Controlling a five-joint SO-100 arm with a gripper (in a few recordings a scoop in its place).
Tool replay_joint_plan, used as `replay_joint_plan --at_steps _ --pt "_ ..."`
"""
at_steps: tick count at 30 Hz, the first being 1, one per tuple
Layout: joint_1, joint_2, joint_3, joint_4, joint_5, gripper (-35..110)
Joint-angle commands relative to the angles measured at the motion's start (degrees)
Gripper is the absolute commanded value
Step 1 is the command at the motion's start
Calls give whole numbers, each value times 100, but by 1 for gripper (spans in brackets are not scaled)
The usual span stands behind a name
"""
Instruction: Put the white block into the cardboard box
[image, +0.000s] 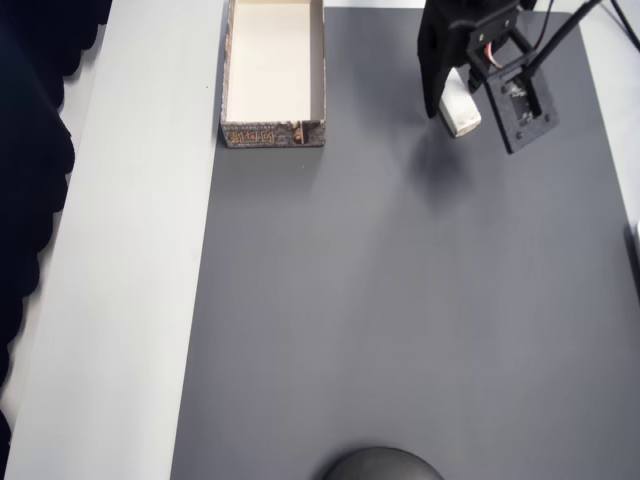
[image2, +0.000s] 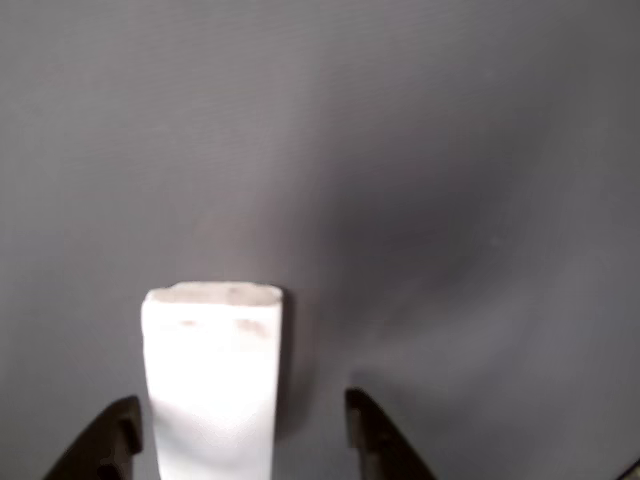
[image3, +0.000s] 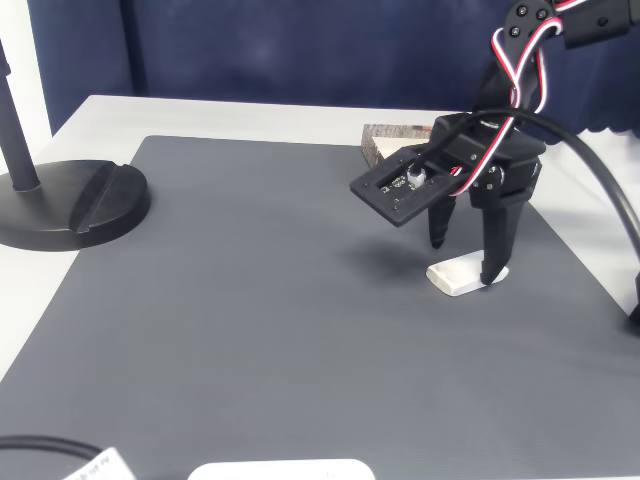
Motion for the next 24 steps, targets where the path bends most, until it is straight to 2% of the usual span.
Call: replay_joint_plan --at_steps 1,24 --pt "-123 35 -70 -62 -26 31" --pt "-70 35 237 -202 -141 30"
